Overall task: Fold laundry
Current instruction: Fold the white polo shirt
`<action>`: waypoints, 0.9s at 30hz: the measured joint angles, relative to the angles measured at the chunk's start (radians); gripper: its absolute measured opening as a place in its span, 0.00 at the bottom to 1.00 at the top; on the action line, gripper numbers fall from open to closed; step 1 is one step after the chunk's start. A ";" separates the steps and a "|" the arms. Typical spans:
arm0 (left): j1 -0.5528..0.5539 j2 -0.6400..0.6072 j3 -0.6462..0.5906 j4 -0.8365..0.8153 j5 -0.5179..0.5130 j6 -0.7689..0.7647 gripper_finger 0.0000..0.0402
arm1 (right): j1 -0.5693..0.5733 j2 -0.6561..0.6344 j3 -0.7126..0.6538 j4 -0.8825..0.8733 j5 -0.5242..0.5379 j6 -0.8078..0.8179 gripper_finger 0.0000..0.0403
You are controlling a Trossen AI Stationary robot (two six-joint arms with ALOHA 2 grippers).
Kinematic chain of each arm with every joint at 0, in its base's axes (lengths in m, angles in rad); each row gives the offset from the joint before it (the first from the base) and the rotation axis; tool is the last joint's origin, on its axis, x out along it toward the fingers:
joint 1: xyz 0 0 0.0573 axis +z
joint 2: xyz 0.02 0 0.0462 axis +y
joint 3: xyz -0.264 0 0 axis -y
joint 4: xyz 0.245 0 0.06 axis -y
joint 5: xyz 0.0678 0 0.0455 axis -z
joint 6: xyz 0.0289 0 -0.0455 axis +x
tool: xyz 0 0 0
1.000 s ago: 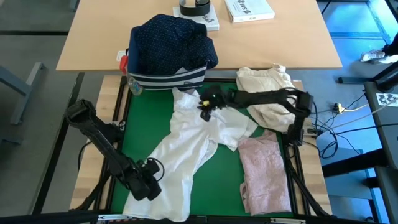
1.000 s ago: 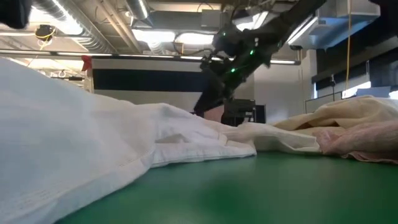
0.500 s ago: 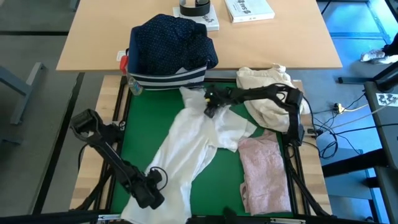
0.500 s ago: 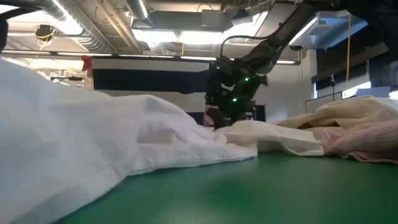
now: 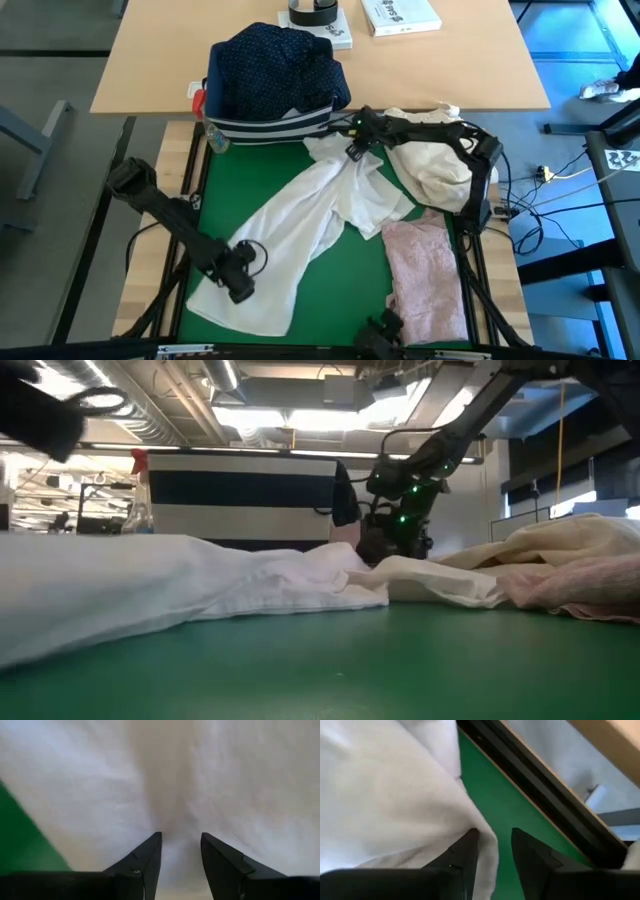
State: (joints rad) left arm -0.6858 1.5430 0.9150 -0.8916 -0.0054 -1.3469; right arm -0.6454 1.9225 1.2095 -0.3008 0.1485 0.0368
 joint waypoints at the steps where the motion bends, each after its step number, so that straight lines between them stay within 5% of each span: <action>1: 0.016 -0.024 0.000 -0.001 0.020 0.036 0.33 | -0.003 -0.017 0.000 -0.009 -0.022 -0.002 0.30; 5: 0.034 -0.112 0.001 0.082 0.074 0.099 0.33 | -0.001 -0.100 0.000 0.006 -0.197 -0.037 0.30; 8: 0.009 -0.124 0.003 0.146 -0.070 0.040 0.33 | 0.026 -0.117 0.002 0.116 -0.329 -0.010 0.30; 13: -0.041 -0.035 -0.049 0.279 -0.141 -0.076 0.33 | 0.083 -0.060 0.002 0.276 -0.274 0.036 0.30; 21: -0.172 0.182 -0.106 0.710 0.138 -0.211 0.33 | 0.102 0.014 0.001 0.244 -0.254 0.067 0.30; 27: -0.242 0.210 -0.107 0.761 0.225 -0.222 0.33 | 0.113 0.016 -0.001 0.297 -0.325 0.119 0.30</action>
State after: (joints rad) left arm -0.9279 1.7531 0.8082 -0.1304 0.2196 -1.5688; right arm -0.5319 1.9384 1.2083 -0.0041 -0.1764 0.1556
